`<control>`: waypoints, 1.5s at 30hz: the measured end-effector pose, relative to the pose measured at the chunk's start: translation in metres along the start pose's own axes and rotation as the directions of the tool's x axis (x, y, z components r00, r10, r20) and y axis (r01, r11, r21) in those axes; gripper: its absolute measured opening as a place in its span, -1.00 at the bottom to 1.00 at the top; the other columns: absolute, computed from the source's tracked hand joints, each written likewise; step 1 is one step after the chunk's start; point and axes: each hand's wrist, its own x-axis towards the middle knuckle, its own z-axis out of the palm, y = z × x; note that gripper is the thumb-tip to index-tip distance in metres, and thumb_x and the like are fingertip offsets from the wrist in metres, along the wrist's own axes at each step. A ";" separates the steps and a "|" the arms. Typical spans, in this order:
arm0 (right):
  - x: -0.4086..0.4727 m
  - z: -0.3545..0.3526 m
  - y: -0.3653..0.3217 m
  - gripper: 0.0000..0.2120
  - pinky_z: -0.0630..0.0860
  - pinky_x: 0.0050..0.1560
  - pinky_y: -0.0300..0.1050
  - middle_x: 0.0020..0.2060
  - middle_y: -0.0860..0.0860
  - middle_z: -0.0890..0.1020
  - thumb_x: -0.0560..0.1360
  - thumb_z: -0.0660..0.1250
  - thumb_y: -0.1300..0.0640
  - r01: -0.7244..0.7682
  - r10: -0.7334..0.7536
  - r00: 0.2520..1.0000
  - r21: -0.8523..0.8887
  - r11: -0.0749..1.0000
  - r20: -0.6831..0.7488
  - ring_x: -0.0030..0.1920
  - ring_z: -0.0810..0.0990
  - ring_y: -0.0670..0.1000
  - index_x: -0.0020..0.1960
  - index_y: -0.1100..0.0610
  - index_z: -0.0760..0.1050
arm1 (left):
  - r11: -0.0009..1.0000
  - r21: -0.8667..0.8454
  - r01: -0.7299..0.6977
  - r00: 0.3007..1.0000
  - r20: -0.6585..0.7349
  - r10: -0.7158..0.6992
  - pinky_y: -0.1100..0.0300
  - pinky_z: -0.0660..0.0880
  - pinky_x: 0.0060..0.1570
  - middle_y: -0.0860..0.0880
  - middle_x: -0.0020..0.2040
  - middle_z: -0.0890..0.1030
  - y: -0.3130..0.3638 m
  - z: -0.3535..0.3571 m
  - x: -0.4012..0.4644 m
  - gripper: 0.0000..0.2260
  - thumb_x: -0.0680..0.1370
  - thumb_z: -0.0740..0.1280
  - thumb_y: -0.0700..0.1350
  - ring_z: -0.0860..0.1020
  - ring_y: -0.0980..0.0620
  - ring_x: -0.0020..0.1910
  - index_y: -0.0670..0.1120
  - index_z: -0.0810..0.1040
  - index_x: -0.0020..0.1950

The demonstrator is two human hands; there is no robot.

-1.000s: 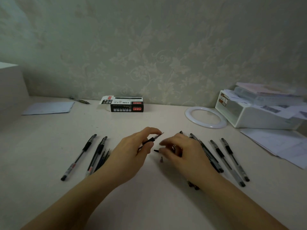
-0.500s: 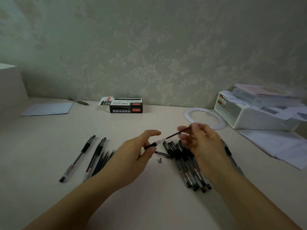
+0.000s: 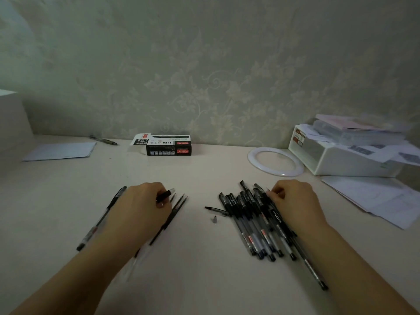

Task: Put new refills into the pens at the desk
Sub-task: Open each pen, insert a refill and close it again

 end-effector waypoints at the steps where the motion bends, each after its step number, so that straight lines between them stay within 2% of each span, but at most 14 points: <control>1: 0.000 0.001 0.000 -0.83 0.56 -0.15 -0.08 -0.27 0.02 0.65 0.54 0.40 0.03 0.002 -0.002 1.000 -0.012 1.000 0.010 -0.24 0.61 0.02 -0.15 0.12 0.63 | 1.000 -0.003 0.023 1.000 -0.003 -0.023 0.24 0.41 -0.39 0.07 -0.33 0.56 -0.002 -0.001 0.000 -0.92 0.49 0.31 -0.07 0.49 0.12 -0.35 0.01 0.55 -0.20; 4: -0.001 0.001 -0.002 -0.81 0.52 -0.19 -0.11 -0.29 0.02 0.64 0.54 0.39 0.03 0.011 -0.011 1.000 -0.040 0.999 0.008 -0.26 0.60 0.02 -0.15 0.13 0.64 | 0.999 0.007 0.037 0.999 0.007 -0.037 0.24 0.38 -0.41 0.06 -0.36 0.53 -0.004 -0.002 0.002 -0.88 0.48 0.31 -0.07 0.47 0.13 -0.36 0.01 0.51 -0.26; 8: -0.002 -0.001 -0.004 -0.79 0.57 -0.14 -0.04 -0.27 0.03 0.64 0.55 0.37 0.00 -0.004 0.005 1.000 -0.060 0.998 0.019 -0.24 0.61 0.04 -0.13 0.13 0.63 | 0.999 0.010 -0.044 0.993 0.107 0.043 0.24 0.43 -0.33 0.09 -0.34 0.52 0.003 0.004 -0.002 -0.87 0.47 0.35 0.02 0.46 0.19 -0.34 0.02 0.50 -0.23; 13: -0.005 -0.006 -0.008 -0.80 0.59 -0.08 -0.01 -0.21 0.01 0.65 0.55 0.35 -0.03 -0.006 0.006 1.000 -0.035 0.999 -0.002 -0.19 0.61 0.04 -0.07 0.09 0.63 | 0.999 0.012 -0.049 0.991 0.124 0.047 0.27 0.29 -0.41 0.07 -0.35 0.51 0.008 0.008 -0.006 -0.86 0.45 0.35 0.01 0.46 0.16 -0.34 0.02 0.47 -0.26; 16: -0.009 -0.008 -0.017 -0.83 0.55 -0.17 -0.09 -0.20 -0.05 0.65 0.55 0.35 -0.02 0.069 -0.068 0.996 0.018 0.997 -0.058 -0.23 0.59 -0.04 -0.08 0.06 0.63 | 0.998 0.053 -0.033 0.993 0.117 0.026 0.25 0.28 -0.42 0.03 -0.33 0.51 0.009 0.009 -0.006 -0.87 0.46 0.31 -0.02 0.48 0.10 -0.31 -0.02 0.46 -0.25; 18: -0.015 -0.007 -0.027 -0.85 0.51 -0.24 -0.17 -0.22 -0.11 0.63 0.55 0.36 -0.01 0.146 -0.135 0.985 0.100 0.984 -0.104 -0.27 0.56 -0.16 -0.11 0.04 0.62 | 0.993 0.113 -0.039 0.992 0.120 0.025 0.25 0.25 -0.45 0.03 -0.31 0.50 0.010 0.010 -0.005 -0.86 0.48 0.28 -0.01 0.47 0.08 -0.30 -0.04 0.44 -0.23; 20: -0.022 -0.005 -0.038 -0.88 0.50 -0.25 -0.23 -0.23 -0.14 0.63 0.54 0.37 0.00 0.215 -0.193 0.973 0.182 0.960 -0.129 -0.27 0.56 -0.19 -0.12 0.01 0.63 | 0.982 0.179 -0.057 0.992 0.125 0.035 0.26 0.19 -0.47 0.05 -0.31 0.45 0.011 0.012 -0.004 -0.84 0.50 0.24 0.00 0.44 0.09 -0.31 -0.03 0.40 -0.24; 24: -0.033 0.005 -0.051 -0.89 0.57 -0.17 -0.08 -0.23 -0.14 0.61 0.54 0.36 0.02 0.327 -0.310 0.944 0.209 0.922 -0.110 -0.23 0.57 -0.14 -0.10 0.01 0.64 | 0.962 0.254 -0.102 0.990 0.123 0.073 0.24 0.28 -0.38 0.07 -0.26 0.38 0.015 0.015 -0.004 -0.83 0.55 0.20 0.03 0.45 0.08 -0.25 -0.01 0.34 -0.18; 26: -0.036 0.010 -0.054 -0.90 0.56 -0.16 -0.07 -0.23 -0.13 0.61 0.53 0.37 0.03 0.349 -0.337 0.937 0.207 0.914 -0.092 -0.23 0.56 -0.13 -0.10 0.01 0.64 | 0.958 0.263 -0.117 0.989 0.114 0.089 0.21 0.34 -0.33 0.07 -0.20 0.41 0.018 0.016 -0.005 -0.86 0.57 0.18 0.03 0.47 0.07 -0.20 0.00 0.33 -0.12; 30: -0.038 0.015 -0.054 -0.91 0.53 -0.14 -0.11 -0.24 -0.15 0.59 0.53 0.37 0.02 0.371 -0.363 0.929 0.194 0.908 -0.072 -0.23 0.54 -0.14 -0.09 -0.01 0.64 | 0.956 0.266 -0.127 0.985 0.144 0.091 0.19 0.48 -0.24 0.05 -0.12 0.46 0.021 0.019 -0.003 -0.87 0.61 0.15 0.01 0.50 0.05 -0.16 -0.02 0.40 0.03; 38: -0.039 0.018 -0.055 -0.88 0.54 -0.13 -0.06 -0.24 -0.13 0.60 0.54 0.35 0.02 0.378 -0.377 0.925 0.227 0.898 -0.047 -0.22 0.55 -0.12 -0.10 0.01 0.63 | 0.946 0.312 -0.088 0.990 0.130 0.049 0.26 0.30 -0.34 0.04 -0.14 0.40 0.027 0.023 -0.002 -0.87 0.62 0.13 -0.02 0.43 0.08 -0.25 -0.05 0.28 -0.07; 45: -0.041 0.021 -0.056 -0.90 0.53 -0.13 -0.14 -0.24 -0.15 0.59 0.54 0.35 0.02 0.375 -0.380 0.925 0.237 0.896 -0.026 -0.20 0.55 -0.13 -0.08 -0.01 0.64 | 0.969 0.230 -0.086 0.987 0.151 0.052 0.21 0.31 -0.28 0.04 -0.17 0.41 0.021 0.024 -0.001 -0.84 0.61 0.15 0.01 0.41 0.06 -0.22 -0.05 0.31 -0.09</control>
